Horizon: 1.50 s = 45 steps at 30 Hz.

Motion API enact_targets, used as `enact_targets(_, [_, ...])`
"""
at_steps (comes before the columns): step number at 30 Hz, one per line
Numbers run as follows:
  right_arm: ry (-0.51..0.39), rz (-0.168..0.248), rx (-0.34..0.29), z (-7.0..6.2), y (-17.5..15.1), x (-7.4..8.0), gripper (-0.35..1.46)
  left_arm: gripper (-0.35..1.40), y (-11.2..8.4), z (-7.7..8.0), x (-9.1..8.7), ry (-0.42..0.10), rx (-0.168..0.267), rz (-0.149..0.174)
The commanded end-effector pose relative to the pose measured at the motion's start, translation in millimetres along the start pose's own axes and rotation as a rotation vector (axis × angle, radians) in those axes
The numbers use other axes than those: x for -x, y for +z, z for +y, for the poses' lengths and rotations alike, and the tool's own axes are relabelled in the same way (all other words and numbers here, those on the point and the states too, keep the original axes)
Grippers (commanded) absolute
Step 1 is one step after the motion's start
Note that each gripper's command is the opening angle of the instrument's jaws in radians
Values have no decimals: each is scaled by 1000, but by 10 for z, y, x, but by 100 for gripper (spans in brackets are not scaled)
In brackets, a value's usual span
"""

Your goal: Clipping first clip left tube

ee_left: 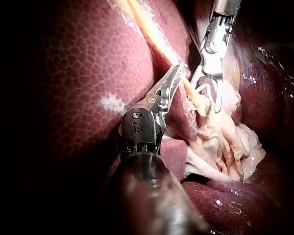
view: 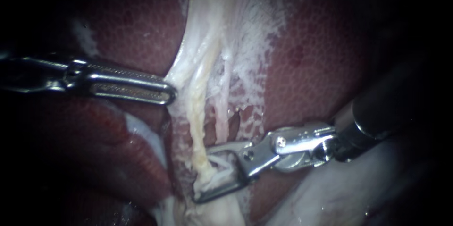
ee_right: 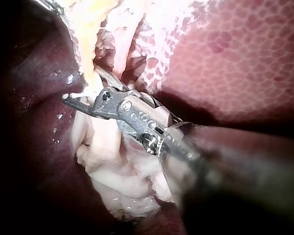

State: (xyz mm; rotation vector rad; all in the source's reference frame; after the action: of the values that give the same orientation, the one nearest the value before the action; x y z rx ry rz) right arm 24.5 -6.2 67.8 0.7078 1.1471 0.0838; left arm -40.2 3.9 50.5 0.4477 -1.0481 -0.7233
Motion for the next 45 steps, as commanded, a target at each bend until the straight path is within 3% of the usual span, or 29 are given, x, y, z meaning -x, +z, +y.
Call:
enact_targets(1, [0, 0, 1, 1, 1, 1, 56, -35, 0, 0, 0, 0, 1, 0])
enact_targets(19, [-1, -4, 5, 9, 8, 5, 44, -35, 2, 0, 0, 0, -1, 0])
enact_targets(22, [4, -4, 5, 8, 7, 6, 30, -35, 2, 0, 0, 0, -1, 0])
enact_targets(27, [45, -4, -2, 10, 6, 7, -22, -35, 2, 0, 0, 0, -1, 0])
enact_targets(30, [46, -4, -2, 13, 6, 8, -33, -35, 2, 0, 0, 0, 0, 0])
enact_targets(45, [45, -4, -3, 14, 6, 9, -35, -35, 3, 0, -1, 1, -3, 1])
